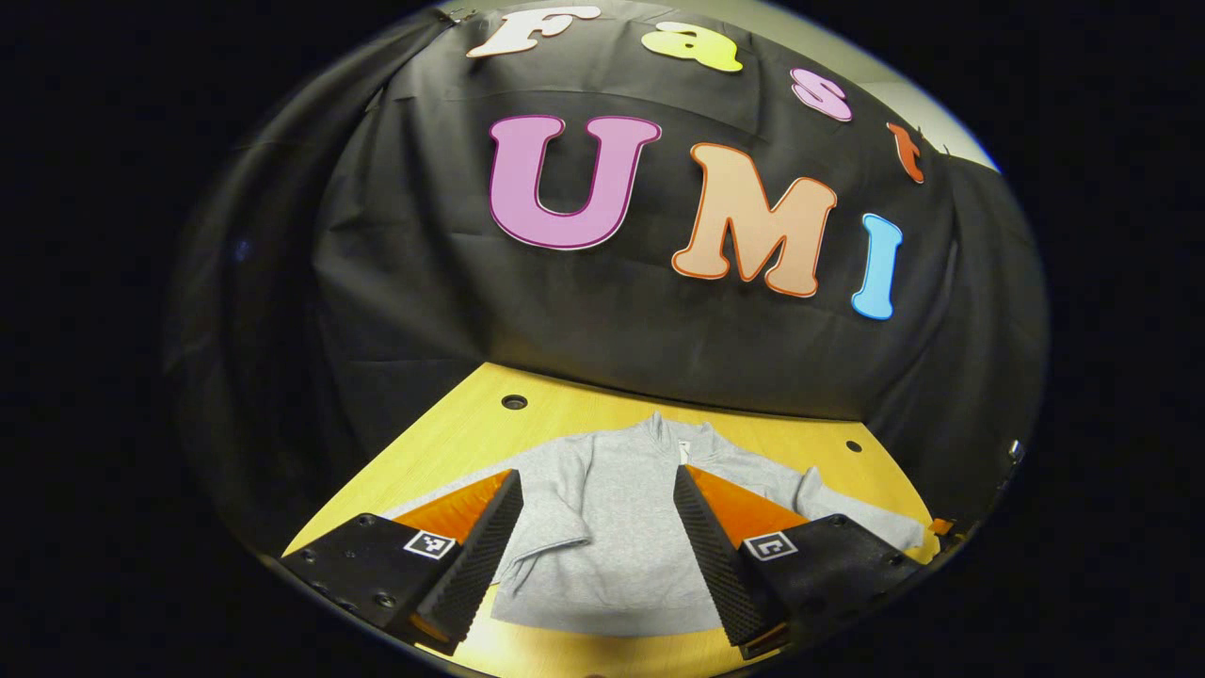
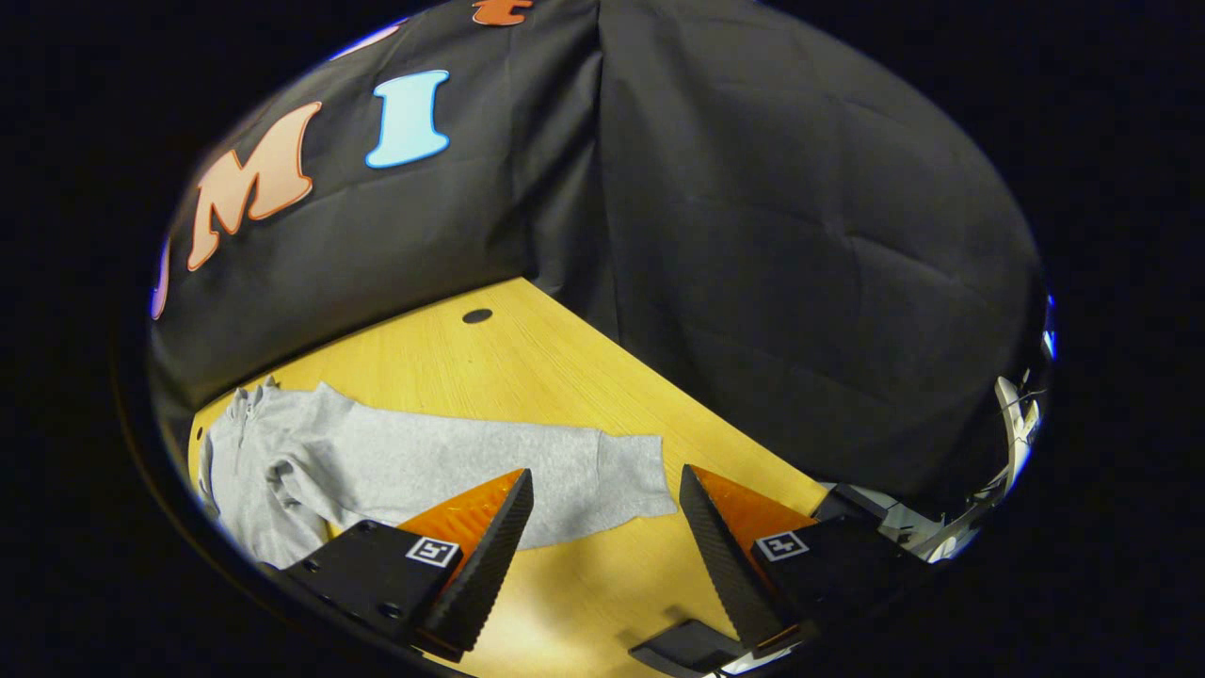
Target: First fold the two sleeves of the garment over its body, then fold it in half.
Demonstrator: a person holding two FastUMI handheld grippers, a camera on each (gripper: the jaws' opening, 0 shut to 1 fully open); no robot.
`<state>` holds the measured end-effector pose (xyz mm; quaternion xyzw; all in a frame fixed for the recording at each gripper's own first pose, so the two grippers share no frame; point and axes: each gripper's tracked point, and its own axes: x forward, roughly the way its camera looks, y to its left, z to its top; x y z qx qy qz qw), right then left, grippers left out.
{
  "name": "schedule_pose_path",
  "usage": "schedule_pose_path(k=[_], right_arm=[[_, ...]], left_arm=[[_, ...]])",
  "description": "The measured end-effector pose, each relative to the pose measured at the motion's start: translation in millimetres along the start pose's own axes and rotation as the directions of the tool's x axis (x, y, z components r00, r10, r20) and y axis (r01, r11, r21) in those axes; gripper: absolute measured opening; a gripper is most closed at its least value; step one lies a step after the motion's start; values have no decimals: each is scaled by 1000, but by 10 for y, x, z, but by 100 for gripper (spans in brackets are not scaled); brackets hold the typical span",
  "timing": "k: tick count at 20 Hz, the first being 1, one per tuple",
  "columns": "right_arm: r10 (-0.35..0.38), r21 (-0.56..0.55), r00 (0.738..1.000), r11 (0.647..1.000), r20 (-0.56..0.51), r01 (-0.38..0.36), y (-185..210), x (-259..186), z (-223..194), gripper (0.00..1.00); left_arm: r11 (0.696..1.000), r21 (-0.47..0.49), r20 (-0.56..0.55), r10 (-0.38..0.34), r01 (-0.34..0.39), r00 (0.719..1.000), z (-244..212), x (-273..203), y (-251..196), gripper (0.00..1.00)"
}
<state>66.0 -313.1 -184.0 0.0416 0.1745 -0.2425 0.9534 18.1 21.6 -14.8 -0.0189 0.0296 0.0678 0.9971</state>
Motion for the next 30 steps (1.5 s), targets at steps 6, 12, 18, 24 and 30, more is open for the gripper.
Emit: schedule_pose_path(k=[6,12,18,24,30], right_arm=[[2,-48,997,999,-79,-6,-26,374,-250,98],[12,-79,988,997,-156,-25,-44,538,-434,95],[32,-76,988,996,-150,-44,-56,531,-454,97],[64,-82,984,994,-167,-78,41,508,-468,56],[46,-93,982,994,-182,-64,139,494,-477,10]], left_arm=[[998,58,-20,15,-14,1000,-87,11,-79,94],[995,96,-28,11,-8,1000,-155,-9,-218,94],[993,120,-48,-8,14,999,-213,15,-365,95],[993,107,-51,-53,59,997,-260,33,-518,94],[994,94,-51,-55,60,997,-264,24,-446,94]])
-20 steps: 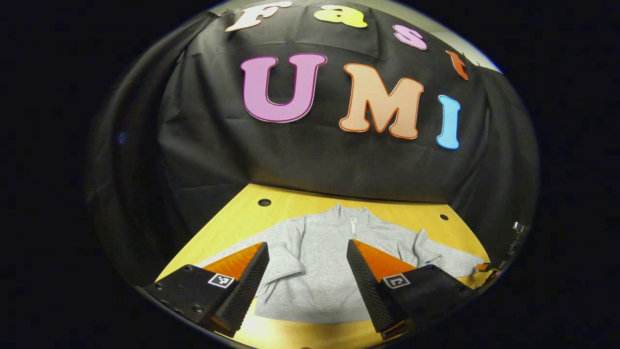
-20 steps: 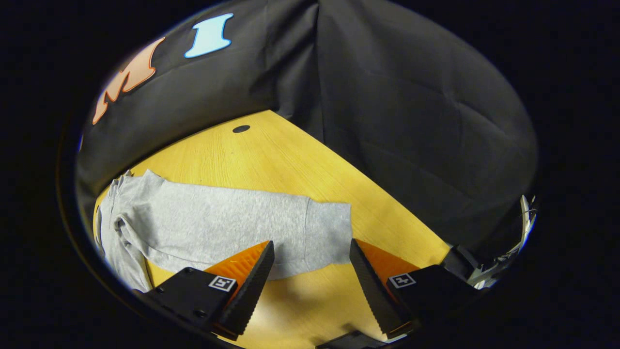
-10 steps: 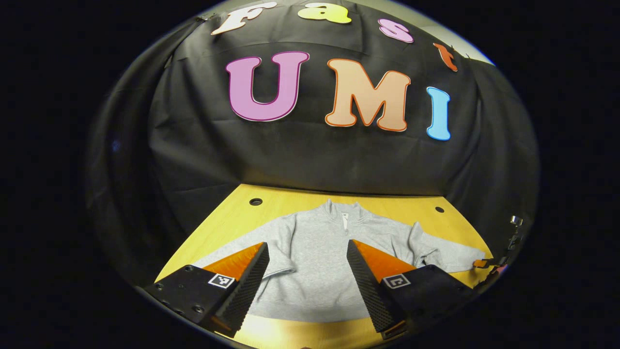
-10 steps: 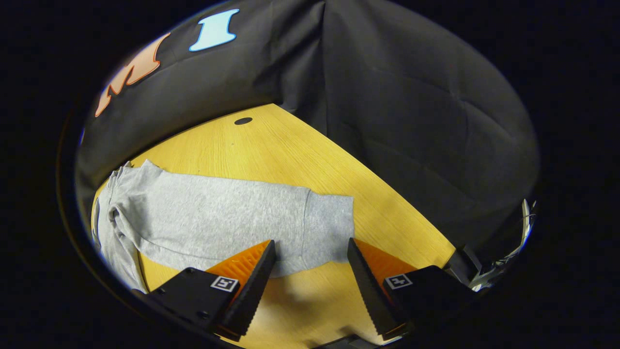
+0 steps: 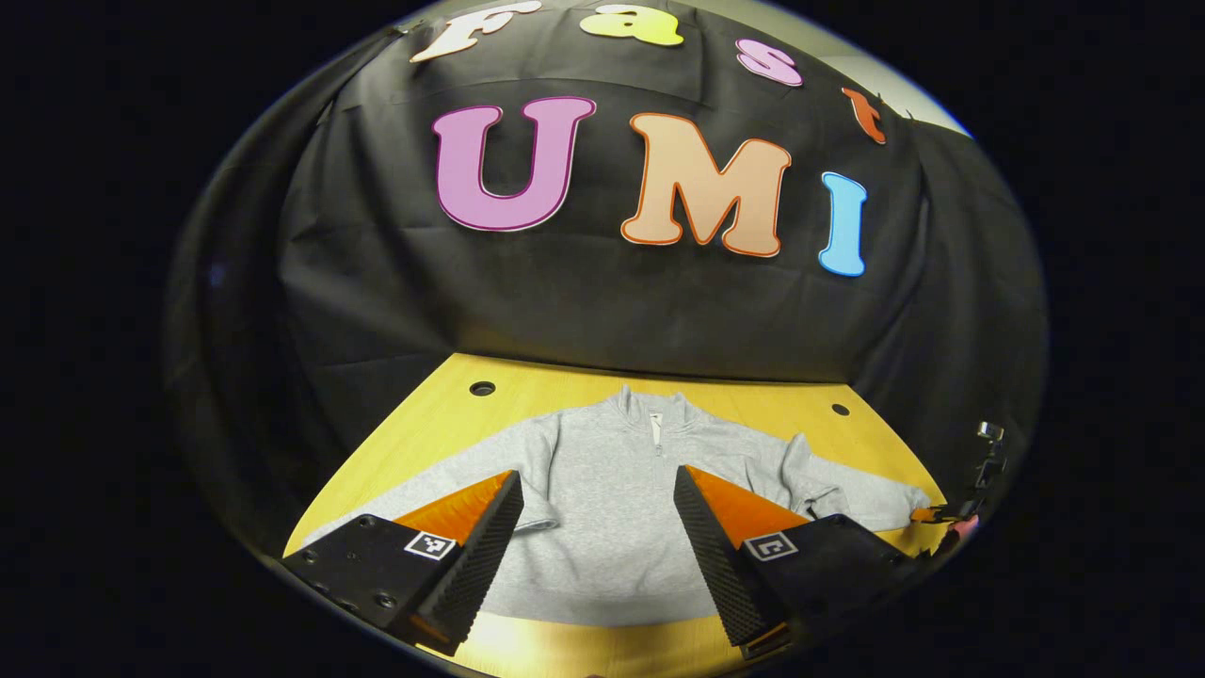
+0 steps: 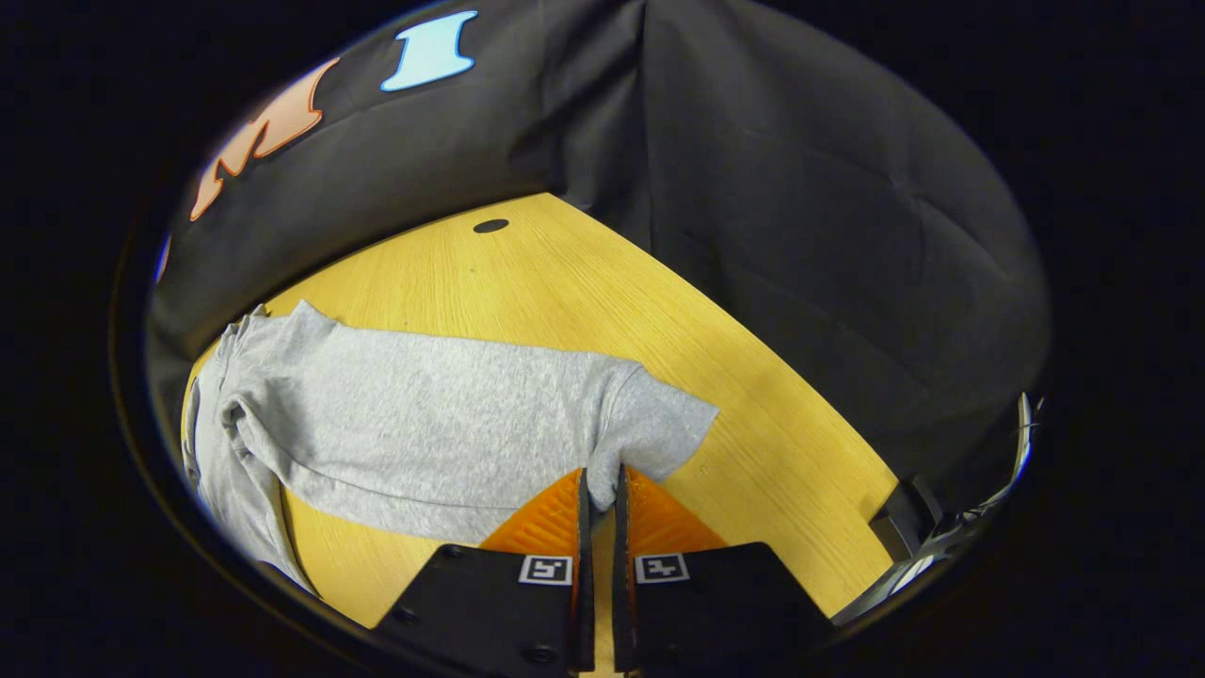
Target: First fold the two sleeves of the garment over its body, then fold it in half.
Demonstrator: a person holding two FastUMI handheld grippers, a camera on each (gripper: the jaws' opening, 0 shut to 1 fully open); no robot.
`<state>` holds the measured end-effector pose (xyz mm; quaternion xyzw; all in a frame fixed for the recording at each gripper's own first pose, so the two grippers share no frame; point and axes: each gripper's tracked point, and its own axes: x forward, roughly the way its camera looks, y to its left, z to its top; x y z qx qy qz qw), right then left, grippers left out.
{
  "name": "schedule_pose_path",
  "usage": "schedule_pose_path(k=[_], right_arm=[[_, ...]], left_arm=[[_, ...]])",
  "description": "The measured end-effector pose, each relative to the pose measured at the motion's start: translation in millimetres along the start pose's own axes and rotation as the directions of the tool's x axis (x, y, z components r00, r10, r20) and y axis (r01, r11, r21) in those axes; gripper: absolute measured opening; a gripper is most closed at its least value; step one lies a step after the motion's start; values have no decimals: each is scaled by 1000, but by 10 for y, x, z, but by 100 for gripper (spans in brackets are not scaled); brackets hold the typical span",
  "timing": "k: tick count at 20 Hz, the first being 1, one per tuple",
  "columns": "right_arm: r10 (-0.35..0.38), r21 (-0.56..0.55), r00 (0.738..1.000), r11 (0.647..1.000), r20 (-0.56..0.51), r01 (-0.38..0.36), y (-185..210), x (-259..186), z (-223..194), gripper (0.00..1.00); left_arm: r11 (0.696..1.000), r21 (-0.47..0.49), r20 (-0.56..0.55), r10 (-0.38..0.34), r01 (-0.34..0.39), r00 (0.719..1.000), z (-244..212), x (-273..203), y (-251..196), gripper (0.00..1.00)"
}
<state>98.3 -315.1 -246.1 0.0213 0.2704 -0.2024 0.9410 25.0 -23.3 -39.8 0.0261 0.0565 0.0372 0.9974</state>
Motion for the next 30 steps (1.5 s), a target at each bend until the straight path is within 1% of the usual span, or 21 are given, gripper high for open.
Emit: schedule_pose_path(k=[2,8,12,16,18,21,26,28,30], right_arm=[[-10,6,1000,1000,0,10,19,-27,-3,10],[19,18,999,1000,39,-19,189,-278,16,9],[77,21,994,997,72,-79,529,-500,140,10],[151,-3,981,988,122,-152,980,-745,333,10],[205,-9,969,978,138,-206,1309,-862,436,10],[284,-67,947,959,154,-277,1761,-1007,539,10],[399,-119,903,916,161,-384,2470,-1247,677,10],[447,-140,880,893,162,-427,2793,-1331,718,10],[502,-168,850,863,160,-477,3171,-1458,753,10]], left_arm=[[1000,-3,1,2,-2,1000,8,-11,34,94],[1000,-10,1,-1,1,1000,-9,-14,121,95],[1000,-13,2,-13,13,1000,-26,-6,167,94],[1000,-17,6,-9,9,1000,-10,-26,261,95],[1000,-29,6,-8,8,1000,-33,-54,327,95],[999,-50,7,7,-7,1000,-73,-119,461,95],[996,-48,-8,72,-73,997,-211,-274,805,95],[993,-47,-19,106,-107,994,-276,-345,951,94],[989,-53,-31,139,-141,990,-332,-423,1107,95]])
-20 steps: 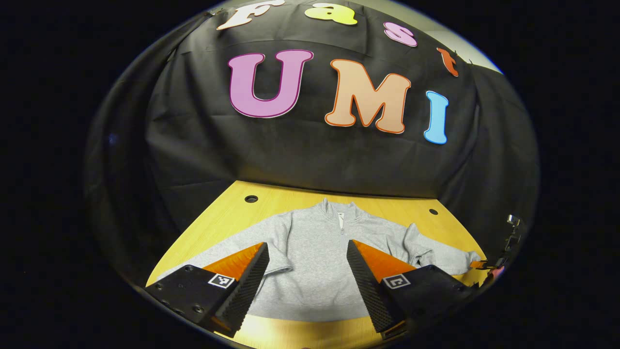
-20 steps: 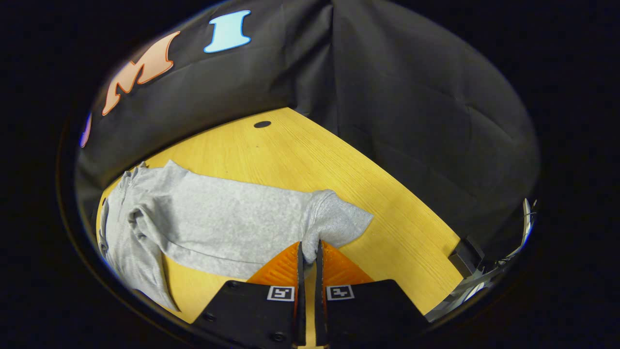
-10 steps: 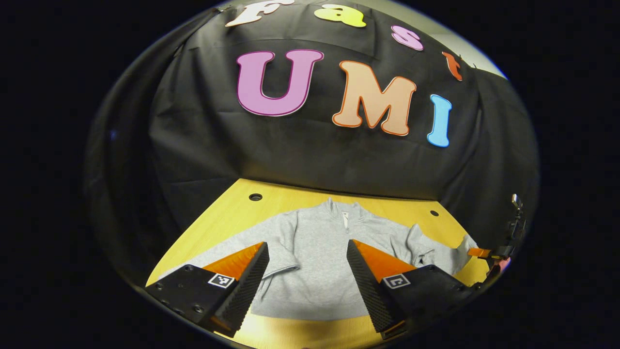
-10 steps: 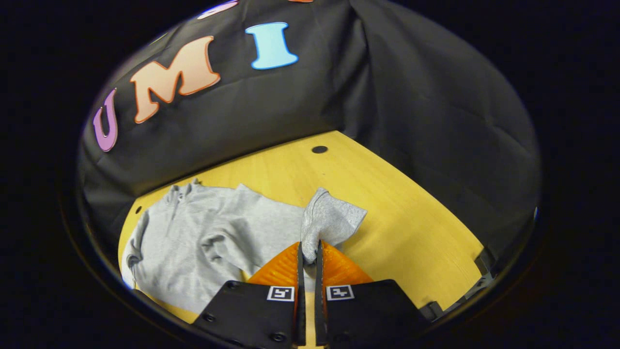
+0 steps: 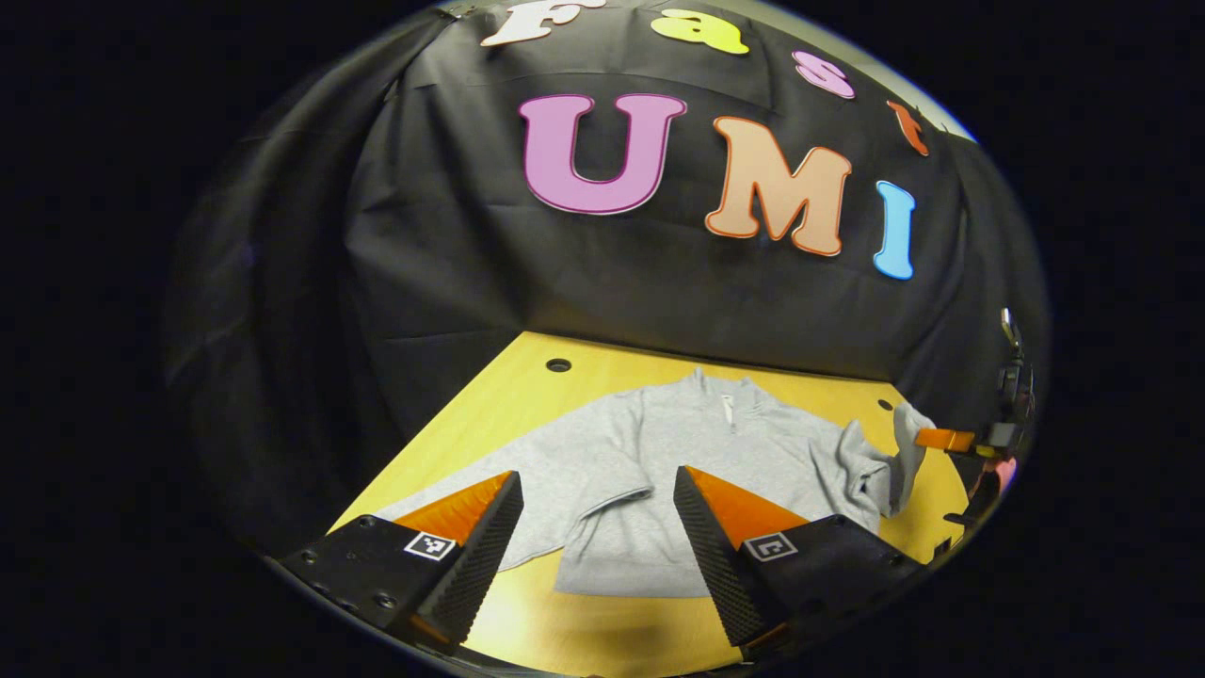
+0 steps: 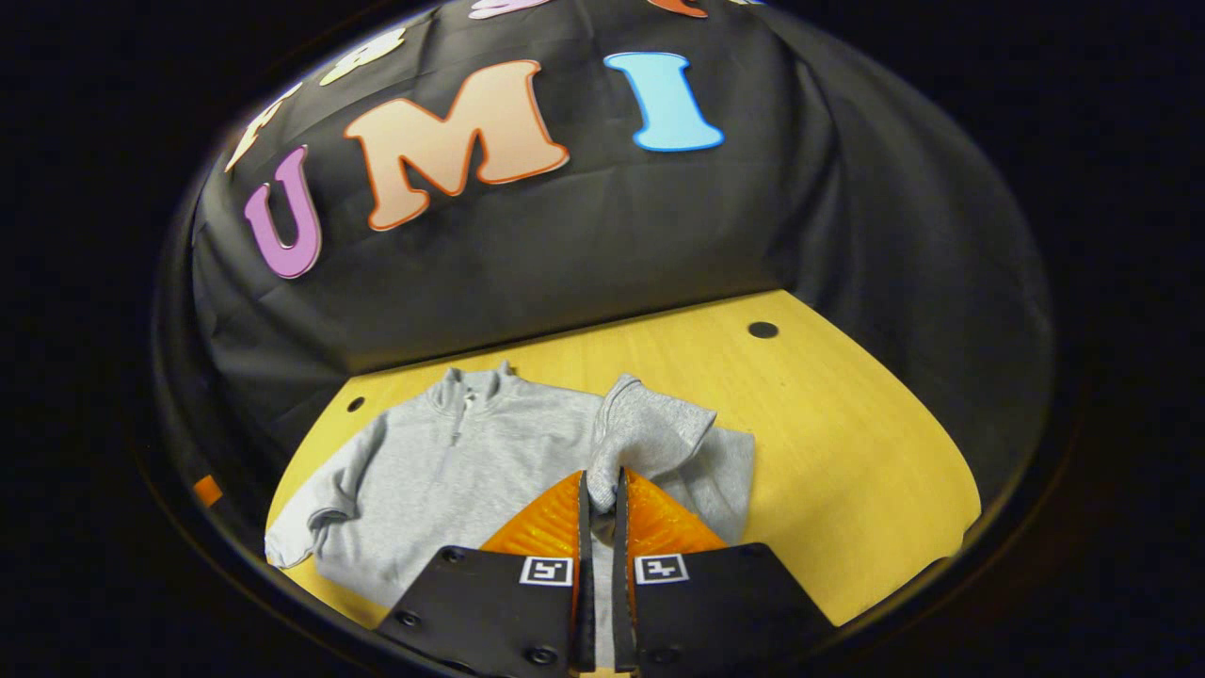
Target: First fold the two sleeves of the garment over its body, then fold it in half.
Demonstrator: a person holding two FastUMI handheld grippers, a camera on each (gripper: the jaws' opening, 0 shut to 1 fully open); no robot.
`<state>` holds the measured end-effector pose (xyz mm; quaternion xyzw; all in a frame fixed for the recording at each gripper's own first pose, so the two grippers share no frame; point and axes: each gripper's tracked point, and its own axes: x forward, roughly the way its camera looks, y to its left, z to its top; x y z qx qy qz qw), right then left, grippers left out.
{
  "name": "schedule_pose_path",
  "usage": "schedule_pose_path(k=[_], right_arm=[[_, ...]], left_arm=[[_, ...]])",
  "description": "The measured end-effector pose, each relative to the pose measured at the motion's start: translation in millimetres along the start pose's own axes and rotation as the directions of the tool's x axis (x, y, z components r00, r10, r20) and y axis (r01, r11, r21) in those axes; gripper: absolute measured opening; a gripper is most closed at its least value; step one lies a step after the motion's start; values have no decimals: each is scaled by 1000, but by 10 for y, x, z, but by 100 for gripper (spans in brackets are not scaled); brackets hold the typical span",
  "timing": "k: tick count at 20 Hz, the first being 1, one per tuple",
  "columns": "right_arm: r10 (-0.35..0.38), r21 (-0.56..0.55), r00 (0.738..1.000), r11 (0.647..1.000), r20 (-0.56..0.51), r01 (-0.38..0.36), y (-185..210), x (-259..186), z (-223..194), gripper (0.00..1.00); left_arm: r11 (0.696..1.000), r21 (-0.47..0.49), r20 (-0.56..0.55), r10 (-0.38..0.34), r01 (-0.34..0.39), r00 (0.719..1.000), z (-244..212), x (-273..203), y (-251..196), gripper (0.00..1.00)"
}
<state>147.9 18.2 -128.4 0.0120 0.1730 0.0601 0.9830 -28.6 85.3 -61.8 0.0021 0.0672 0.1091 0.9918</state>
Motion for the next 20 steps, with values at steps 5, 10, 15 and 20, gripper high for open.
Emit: schedule_pose_path(k=[5,10,15,20], right_arm=[[174,-4,985,985,-1,-174,971,192,121,10],[313,22,950,949,3,-313,1901,360,184,10],[461,40,887,886,7,-461,2814,382,153,10],[509,60,859,860,-50,-506,3383,565,-202,10]], left_arm=[[997,-24,-21,73,-74,997,-120,-110,376,94],[991,-59,-39,120,-122,992,-187,-147,721,95],[984,-90,-78,148,-155,986,-385,-146,1026,95],[975,-109,-83,183,-192,980,-497,-209,1393,94]])
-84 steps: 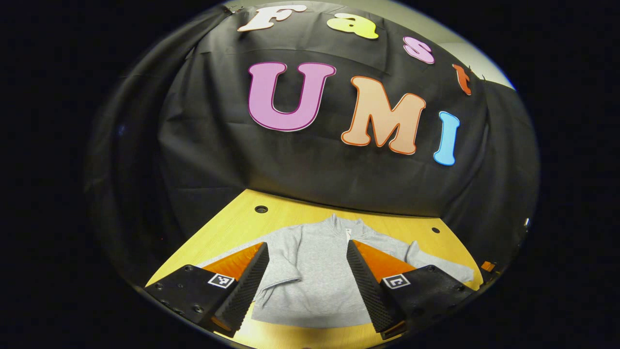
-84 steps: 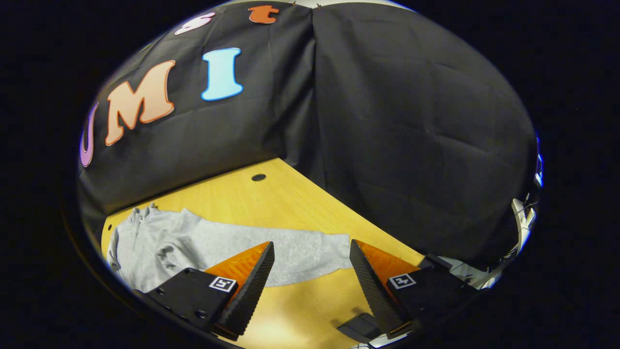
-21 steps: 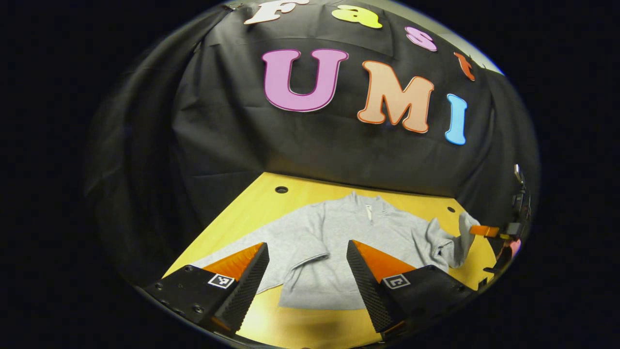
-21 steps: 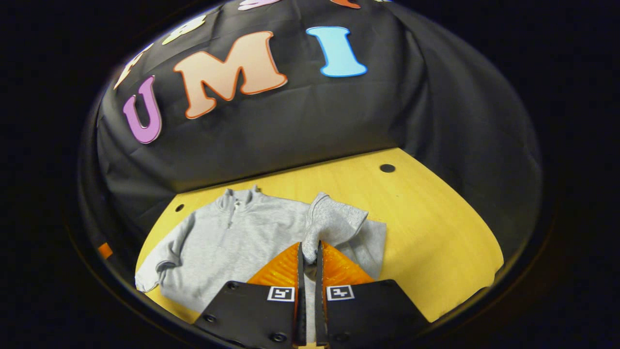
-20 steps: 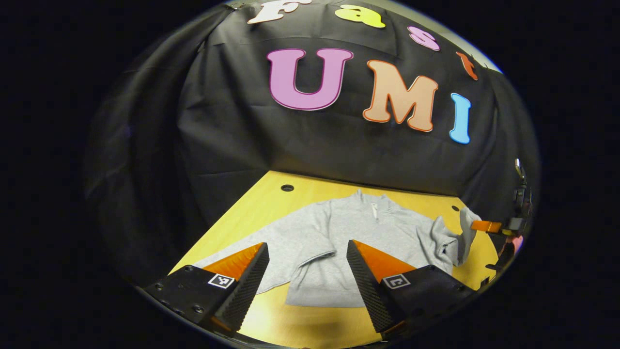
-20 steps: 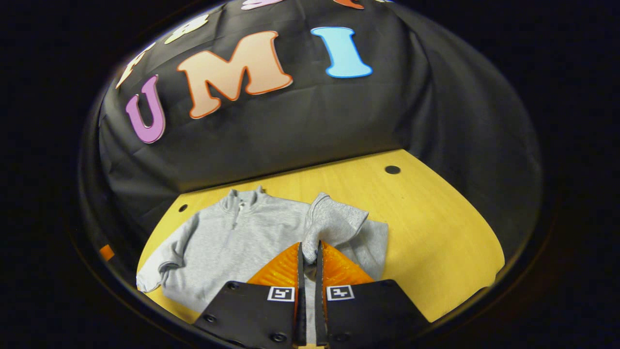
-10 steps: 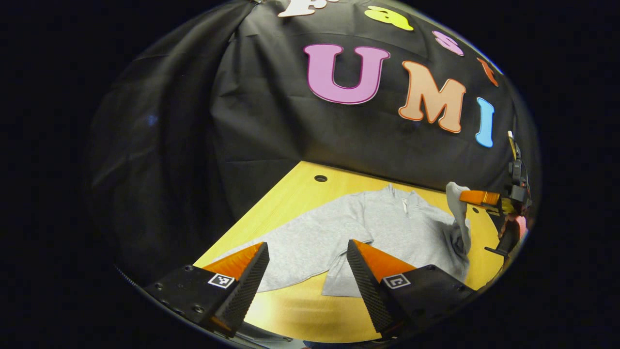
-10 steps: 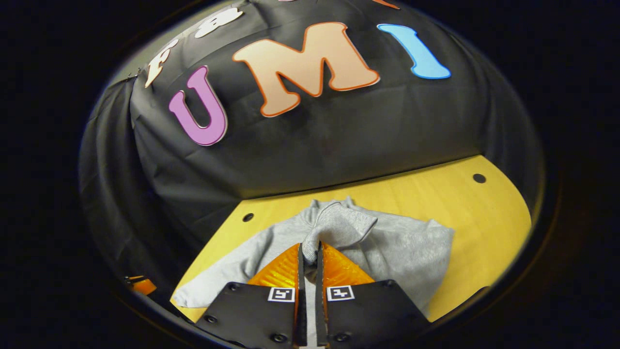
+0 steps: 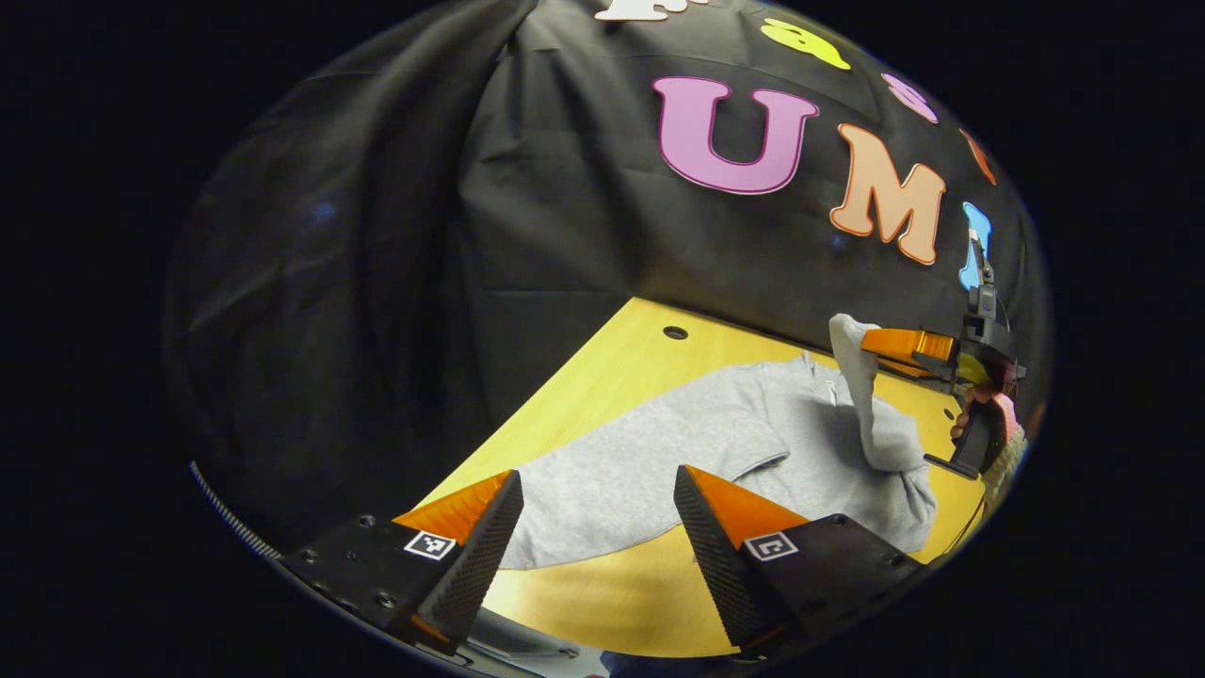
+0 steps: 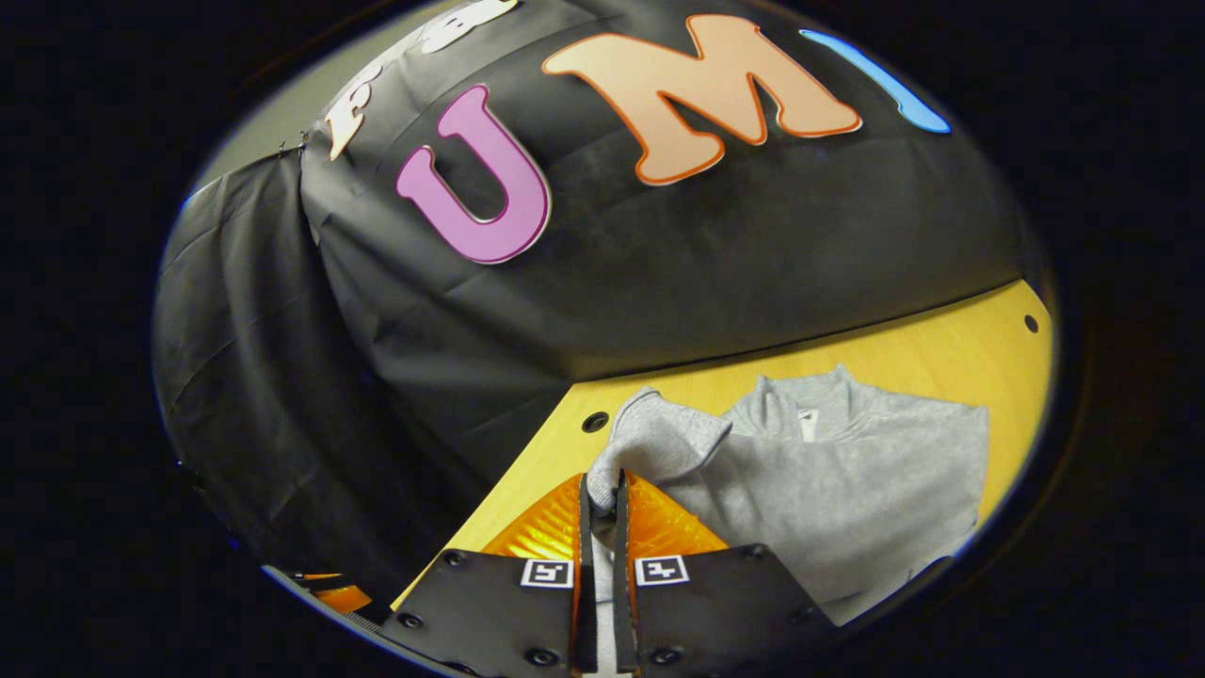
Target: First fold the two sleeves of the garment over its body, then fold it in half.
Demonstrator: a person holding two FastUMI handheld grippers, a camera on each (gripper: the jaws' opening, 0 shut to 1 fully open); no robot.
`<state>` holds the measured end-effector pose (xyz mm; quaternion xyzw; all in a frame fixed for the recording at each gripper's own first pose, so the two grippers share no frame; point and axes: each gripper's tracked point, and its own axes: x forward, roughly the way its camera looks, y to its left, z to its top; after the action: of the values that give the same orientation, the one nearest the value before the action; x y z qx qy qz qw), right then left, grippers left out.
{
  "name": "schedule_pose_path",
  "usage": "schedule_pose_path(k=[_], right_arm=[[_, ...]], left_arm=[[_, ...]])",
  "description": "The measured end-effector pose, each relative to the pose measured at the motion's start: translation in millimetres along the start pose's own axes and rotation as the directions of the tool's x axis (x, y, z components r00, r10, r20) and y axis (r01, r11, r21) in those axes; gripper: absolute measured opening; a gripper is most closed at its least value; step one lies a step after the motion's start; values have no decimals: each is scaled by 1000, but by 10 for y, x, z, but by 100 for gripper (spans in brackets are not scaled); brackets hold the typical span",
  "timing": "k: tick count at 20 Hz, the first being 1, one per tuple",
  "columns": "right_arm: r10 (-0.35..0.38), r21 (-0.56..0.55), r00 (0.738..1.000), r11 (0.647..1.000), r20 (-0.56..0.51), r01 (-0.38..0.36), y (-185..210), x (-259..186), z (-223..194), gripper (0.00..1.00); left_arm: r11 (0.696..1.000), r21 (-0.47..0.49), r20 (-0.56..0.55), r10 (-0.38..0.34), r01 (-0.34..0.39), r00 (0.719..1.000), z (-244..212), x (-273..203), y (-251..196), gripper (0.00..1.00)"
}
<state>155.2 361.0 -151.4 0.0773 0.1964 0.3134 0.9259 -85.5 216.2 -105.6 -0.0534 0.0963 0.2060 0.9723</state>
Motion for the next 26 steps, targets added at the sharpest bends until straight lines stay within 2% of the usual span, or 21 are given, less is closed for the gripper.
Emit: schedule_pose_path(k=[4,8,10,11,13,15,18,23,26], right_arm=[[-20,23,998,1000,-59,21,-15,314,-327,10],[-57,27,992,998,-113,60,-102,656,-610,9],[-48,15,990,999,-132,50,28,717,-599,11],[-38,13,990,999,-139,40,74,746,-655,22],[-7,16,989,1000,-148,10,115,767,-728,22],[17,28,987,1000,-157,-13,205,730,-742,43],[1,-30,988,1000,-156,-6,189,637,-719,96],[-24,-111,993,994,-114,11,170,370,-548,97],[-80,-182,995,981,-59,68,43,148,-343,97]], left_arm=[[998,-53,-36,41,-42,999,-239,33,298,95],[990,-75,-88,112,-119,990,-522,85,583,94],[987,-80,-118,126,-136,985,-681,143,644,95],[985,-81,-134,139,-150,981,-766,167,690,94],[981,-88,-165,154,-171,974,-891,204,732,94],[978,-95,-188,163,-184,968,-958,224,759,95],[976,-102,-210,166,-190,963,-1008,296,796,95],[977,-88,-241,169,-194,956,-1150,456,849,95],[975,-93,-272,171,-203,947,-1220,526,829,95]])
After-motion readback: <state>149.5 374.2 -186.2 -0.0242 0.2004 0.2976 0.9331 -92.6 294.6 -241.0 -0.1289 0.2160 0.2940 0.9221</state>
